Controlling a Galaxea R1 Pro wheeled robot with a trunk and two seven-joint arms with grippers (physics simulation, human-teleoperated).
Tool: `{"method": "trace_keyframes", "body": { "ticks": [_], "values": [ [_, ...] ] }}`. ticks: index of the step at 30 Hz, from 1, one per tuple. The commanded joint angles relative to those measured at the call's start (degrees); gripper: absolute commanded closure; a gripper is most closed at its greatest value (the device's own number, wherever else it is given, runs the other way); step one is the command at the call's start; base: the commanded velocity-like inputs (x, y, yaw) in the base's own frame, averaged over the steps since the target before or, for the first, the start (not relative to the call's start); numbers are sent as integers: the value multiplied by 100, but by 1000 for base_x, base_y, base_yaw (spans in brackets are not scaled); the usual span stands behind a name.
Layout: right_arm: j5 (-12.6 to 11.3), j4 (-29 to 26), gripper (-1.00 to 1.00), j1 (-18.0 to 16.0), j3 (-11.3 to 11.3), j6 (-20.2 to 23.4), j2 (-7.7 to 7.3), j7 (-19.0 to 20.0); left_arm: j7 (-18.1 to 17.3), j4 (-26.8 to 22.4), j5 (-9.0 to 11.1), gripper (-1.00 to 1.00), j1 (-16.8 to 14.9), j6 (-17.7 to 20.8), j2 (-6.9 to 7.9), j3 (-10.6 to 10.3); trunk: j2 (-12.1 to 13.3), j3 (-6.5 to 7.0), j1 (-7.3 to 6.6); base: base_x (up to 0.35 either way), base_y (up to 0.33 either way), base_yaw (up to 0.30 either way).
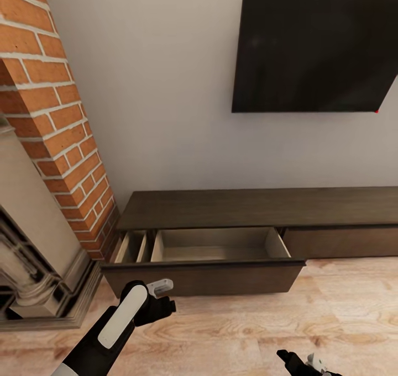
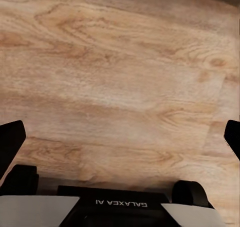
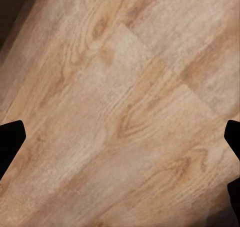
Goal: Place each of the two pumpkins and all three candles from the living room inside a cabinet in the living room (use any cabinet), then make sure every cabinet is closed, and position the cauldron so it is next to a table in the living room.
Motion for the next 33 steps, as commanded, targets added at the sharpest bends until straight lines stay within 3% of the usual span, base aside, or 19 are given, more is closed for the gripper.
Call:
{"method": "trace_keyframes", "body": {
  "ticks": [1,13,22,26,33],
  "values": [
    [-7,-4,-100,-2,-32,32,3,18,61,-6,54,-100,-5,-34,5,-10,39,13,-23,0,0,0],
    [-6,-12,-100,-2,-28,-30,3,23,76,-5,76,-100,-5,-127,-4,5,521,229,-287,0,0,0],
    [-6,-12,-100,-2,-15,-133,6,46,72,-5,110,-100,-5,-111,-4,134,881,390,-485,0,0,0],
    [-12,-12,-100,-2,341,-154,3,38,61,-5,115,-100,-5,-99,-4,165,881,390,-485,0,0,0],
    [-14,-12,-100,-2,453,-158,3,37,10,-5,102,-100,-5,-131,-5,130,881,390,-485,0,0,0]
  ]
}}
